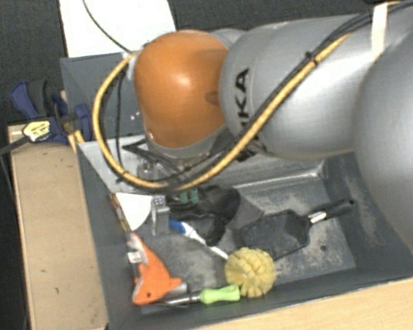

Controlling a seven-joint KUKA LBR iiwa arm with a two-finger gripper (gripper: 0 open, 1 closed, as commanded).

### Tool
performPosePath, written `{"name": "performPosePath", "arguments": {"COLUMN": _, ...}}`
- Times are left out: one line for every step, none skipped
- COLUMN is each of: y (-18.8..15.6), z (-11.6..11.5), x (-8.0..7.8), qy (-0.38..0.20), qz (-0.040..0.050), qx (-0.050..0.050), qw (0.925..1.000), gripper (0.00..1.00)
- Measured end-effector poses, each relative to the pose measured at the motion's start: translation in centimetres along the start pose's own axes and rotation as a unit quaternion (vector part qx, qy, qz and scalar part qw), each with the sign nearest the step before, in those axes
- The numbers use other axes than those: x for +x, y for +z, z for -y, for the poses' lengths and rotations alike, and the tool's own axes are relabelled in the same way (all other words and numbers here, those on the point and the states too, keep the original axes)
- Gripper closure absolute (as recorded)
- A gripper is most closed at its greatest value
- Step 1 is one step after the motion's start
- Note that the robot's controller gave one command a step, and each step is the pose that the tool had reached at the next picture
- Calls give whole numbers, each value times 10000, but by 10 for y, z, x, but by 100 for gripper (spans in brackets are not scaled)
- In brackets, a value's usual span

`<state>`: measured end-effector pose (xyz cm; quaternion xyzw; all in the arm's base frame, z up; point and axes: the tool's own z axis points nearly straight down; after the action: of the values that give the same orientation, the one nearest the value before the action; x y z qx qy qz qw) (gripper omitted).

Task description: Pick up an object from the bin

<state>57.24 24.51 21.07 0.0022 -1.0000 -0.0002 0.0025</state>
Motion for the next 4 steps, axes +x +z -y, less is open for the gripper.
{"name": "performPosePath", "arguments": {"y": -5, "z": 2, "x": -2, "qy": 38, "qz": 39, "qx": -7, "qw": 10000, "gripper": 0}}
{"name": "performPosePath", "arguments": {"y": 37, "z": 89, "x": 2, "qy": -857, "qz": 20, "qx": -3, "qw": 9963, "gripper": 0}}
{"name": "performPosePath", "arguments": {"y": 46, "z": 83, "x": -2, "qy": 1251, "qz": 42, "qx": -21, "qw": 9921, "gripper": 0}}
{"name": "performPosePath", "arguments": {"y": 69, "z": 135, "x": -15, "qy": 455, "qz": 16, "qx": -4, "qw": 9990, "gripper": 0}}
